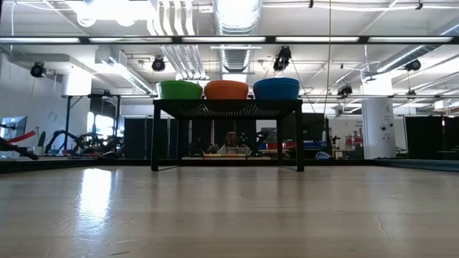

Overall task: Pick & Place Mini bowls
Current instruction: Stack the green bowl on the green bowls on the shelf

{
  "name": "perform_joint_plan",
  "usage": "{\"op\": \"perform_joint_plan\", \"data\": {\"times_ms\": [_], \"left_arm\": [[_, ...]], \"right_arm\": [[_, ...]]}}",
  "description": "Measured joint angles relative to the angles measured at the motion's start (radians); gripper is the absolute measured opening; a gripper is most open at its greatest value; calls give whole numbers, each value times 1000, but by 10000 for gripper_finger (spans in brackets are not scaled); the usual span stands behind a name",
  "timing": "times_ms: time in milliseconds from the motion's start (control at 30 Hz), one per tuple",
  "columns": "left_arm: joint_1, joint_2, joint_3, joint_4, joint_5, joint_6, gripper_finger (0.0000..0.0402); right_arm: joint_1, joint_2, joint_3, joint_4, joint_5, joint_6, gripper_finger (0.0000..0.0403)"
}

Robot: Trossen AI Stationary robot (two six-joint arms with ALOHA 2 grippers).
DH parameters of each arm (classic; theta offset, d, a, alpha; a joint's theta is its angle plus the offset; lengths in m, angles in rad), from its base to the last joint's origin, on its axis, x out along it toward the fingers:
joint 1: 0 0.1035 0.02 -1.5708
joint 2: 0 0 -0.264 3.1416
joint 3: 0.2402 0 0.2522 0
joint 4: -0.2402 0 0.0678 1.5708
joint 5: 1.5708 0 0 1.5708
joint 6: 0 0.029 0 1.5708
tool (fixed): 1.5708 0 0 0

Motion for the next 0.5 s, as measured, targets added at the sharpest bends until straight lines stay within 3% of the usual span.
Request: {"op": "perform_joint_plan", "data": {"times_ms": [333,500], "left_arm": [[-5,148,3,18,72,45,60],[-6,193,9,28,91,83,13]], "right_arm": [[0,-9,0,0,0,8,8],[0,-17,0,0,-1,20,8]]}}
